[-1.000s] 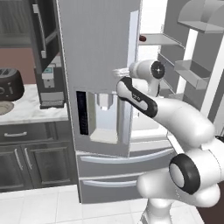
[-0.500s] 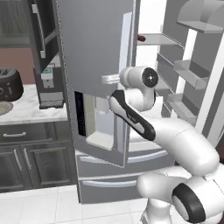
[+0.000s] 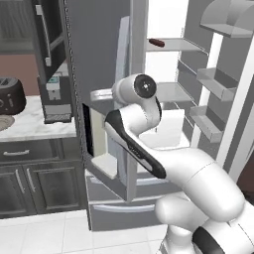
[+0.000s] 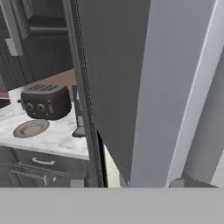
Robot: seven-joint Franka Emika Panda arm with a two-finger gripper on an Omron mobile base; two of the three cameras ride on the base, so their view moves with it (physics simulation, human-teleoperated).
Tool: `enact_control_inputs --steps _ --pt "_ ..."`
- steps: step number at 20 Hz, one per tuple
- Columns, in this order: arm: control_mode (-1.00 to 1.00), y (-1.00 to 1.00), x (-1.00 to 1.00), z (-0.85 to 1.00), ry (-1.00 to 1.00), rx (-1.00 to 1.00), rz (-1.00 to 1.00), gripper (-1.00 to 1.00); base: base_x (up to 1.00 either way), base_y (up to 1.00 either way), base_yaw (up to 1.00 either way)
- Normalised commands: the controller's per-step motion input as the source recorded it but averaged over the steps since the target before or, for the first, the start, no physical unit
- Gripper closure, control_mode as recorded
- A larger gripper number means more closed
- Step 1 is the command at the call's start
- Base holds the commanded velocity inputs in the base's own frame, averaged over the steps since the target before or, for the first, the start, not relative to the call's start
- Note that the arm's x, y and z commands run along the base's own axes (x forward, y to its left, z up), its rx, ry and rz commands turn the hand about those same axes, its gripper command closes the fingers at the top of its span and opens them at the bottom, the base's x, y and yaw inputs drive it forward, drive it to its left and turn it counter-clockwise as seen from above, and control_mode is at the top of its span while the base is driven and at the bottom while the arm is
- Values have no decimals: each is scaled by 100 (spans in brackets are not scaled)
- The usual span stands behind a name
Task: Move the hot dog bun to the plate on the dining table and place the condiment next to that plate. Then navigate to the fridge and take the sausage and place it on the plate as well.
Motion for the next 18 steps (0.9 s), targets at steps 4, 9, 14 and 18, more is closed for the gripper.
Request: enact_control_inputs --steps 4,9,14,18 --pt "-100 12 -60 4 8 15 0 -100 0 0 0" --pt "-100 -36 -89 11 1 30 0 -100 0 0 0" --pt "-100 -71 -95 32 6 43 -5 -100 0 0 0" --pt "-100 -87 -63 46 21 52 -8 -100 0 0 0"
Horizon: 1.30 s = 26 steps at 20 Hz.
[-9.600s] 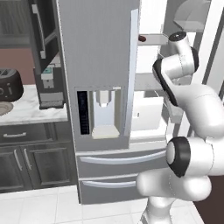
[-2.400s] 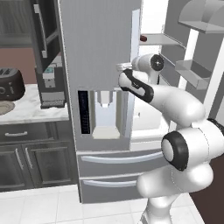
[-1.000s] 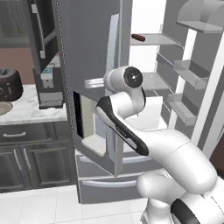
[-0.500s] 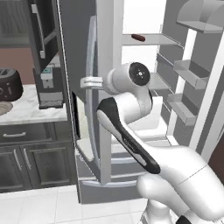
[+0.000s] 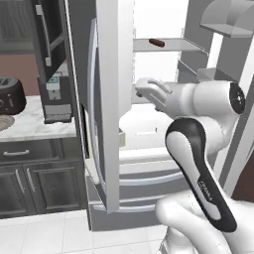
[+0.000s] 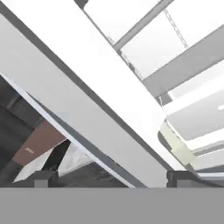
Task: Move the hot dog bun to the plate on the dining table and place the condiment next to that plate. Then navigate to the fridge and take the sausage and place it on the plate as well.
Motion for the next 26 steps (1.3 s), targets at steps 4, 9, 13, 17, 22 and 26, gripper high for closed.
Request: enact_control_inputs --steps 4,9,13,17,22,26 --pt "-100 -83 -6 25 34 49 -6 -100 0 0 0" --pt "-100 -66 38 3 38 46 -1 -100 0 0 0" --pt "-100 -30 87 -2 37 40 0 -100 0 0 0" --pt "-100 0 99 -17 28 26 0 -100 0 0 0" --pt "-100 25 98 -32 17 13 0 -100 0 0 0" --pt "-100 38 87 -33 13 6 0 -100 0 0 0"
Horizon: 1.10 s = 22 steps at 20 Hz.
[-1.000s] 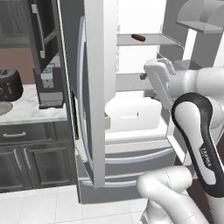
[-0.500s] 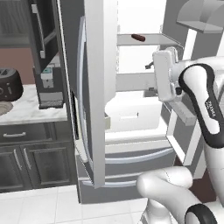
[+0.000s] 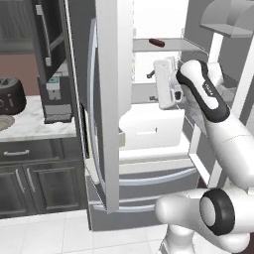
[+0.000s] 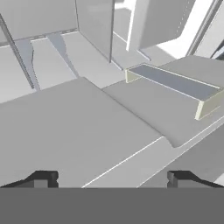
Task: Move the hot dog bun to the plate on the dining table and place the condiment next to that plate. Then navigate to the fridge and take the sausage and place it on the plate as well.
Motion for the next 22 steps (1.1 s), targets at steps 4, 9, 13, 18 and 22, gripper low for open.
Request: enact_control_inputs --steps 4,9,13,18,22 --pt "-100 60 56 -27 7 0 0 -100 0 0 0" --pt "-100 75 13 -15 1 0 0 -100 0 0 0" --pt "-100 93 -18 -10 0 0 7 -100 0 0 0" --pt "-100 93 -20 -11 0 0 8 -100 0 0 0" --pt "-100 93 -4 -10 0 0 7 -100 0 0 0"
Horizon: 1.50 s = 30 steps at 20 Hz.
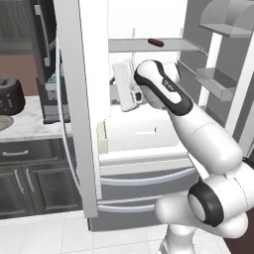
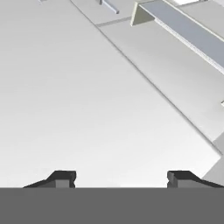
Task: Move the hot dog bun to the plate on the dining table and place the condiment next to that plate. Then navigate to the fridge and take the sausage and place it on the plate as well.
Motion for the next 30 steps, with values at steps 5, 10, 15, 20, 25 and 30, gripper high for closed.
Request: enact_control_inputs --steps 5,10,15,20,25,30 --pt "-100 91 15 -6 2 0 7 -100 0 0 0" --pt "-100 67 9 -15 0 -8 8 -100 0 0 0" --pt "-100 3 -23 -14 -10 -21 1 -100 0 0 0" --pt "-100 -36 -88 -2 -33 -21 0 -100 0 0 0" --pt "-100 -71 -84 0 -20 -13 0 -100 0 0 0" --pt "-100 -79 -70 0 -8 -13 0 -100 0 0 0"
